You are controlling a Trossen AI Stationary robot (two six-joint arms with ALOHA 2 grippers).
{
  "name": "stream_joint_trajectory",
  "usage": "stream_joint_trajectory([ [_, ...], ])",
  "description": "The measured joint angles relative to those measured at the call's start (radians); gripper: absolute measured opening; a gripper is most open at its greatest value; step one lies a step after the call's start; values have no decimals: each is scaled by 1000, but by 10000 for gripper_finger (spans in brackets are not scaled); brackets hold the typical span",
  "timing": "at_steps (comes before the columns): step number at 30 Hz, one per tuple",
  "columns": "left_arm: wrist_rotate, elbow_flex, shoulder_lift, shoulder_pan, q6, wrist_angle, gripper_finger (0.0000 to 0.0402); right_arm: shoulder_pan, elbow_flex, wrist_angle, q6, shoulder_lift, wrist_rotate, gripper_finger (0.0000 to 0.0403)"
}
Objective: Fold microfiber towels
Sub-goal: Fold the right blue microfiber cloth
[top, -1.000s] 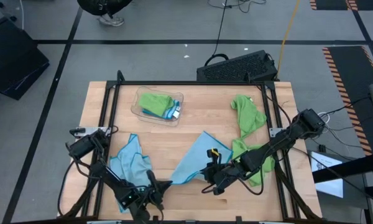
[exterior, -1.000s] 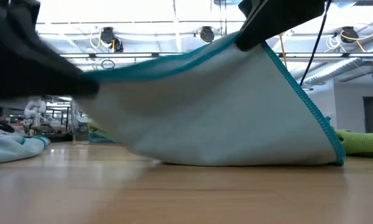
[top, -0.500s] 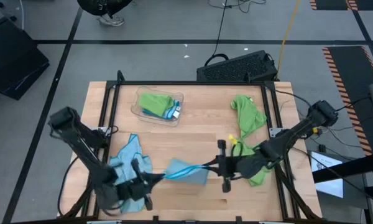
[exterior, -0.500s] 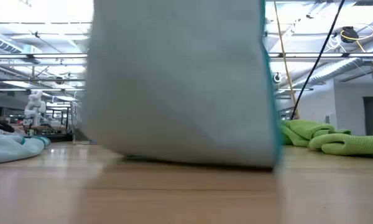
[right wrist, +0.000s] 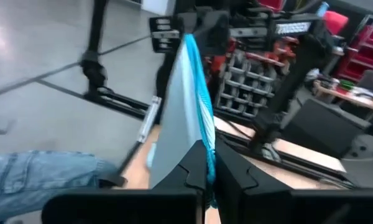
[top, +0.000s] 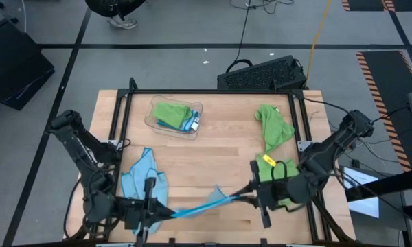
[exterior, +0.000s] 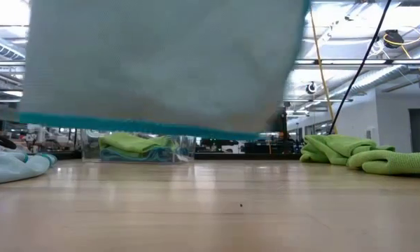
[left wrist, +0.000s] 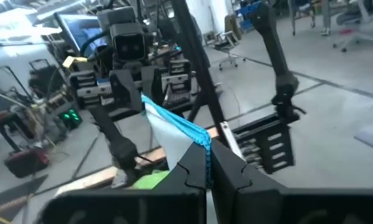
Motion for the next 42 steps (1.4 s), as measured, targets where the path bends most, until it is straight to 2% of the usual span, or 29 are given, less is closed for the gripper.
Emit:
stream_joint_trajectory([
  [3,-53,0,3,-6,-3,-13,6,18,-1,48,-33,27,7,6],
  [6,-203,1,2,6,-8,-45,4,18,-1,32,-49,33,19,6],
  [8,-298,1,0,22,-38,-118,5,5,-1,-39,-32,28,83,6],
  [10,-352,1,-6,51,-127,-249,4,-18,-2,-129,0,28,159,6],
  [13,-353,2,-7,124,-346,-492,4,-70,-37,-213,58,28,213,6],
  [16,-320,0,-5,210,-574,-728,6,-138,-100,-224,87,28,210,6],
  [20,-306,-53,-3,325,-744,-864,4,-249,-201,-212,78,29,211,6],
  [27,-210,-169,-3,483,-729,-775,4,-416,-375,-100,65,29,203,6],
  [31,-183,-211,-3,507,-674,-669,9,-448,-441,2,29,21,123,6],
  [35,-113,-201,-3,460,-622,-580,4,-429,-446,32,56,-1,44,6],
  [38,-39,-174,-5,380,-497,-429,8,-373,-418,44,101,-34,-67,6],
  [40,-42,-140,-6,316,-393,-326,7,-325,-396,74,128,-62,-82,6],
  [42,-86,-101,-6,258,-295,-265,4,-276,-372,126,135,-88,-81,6],
])
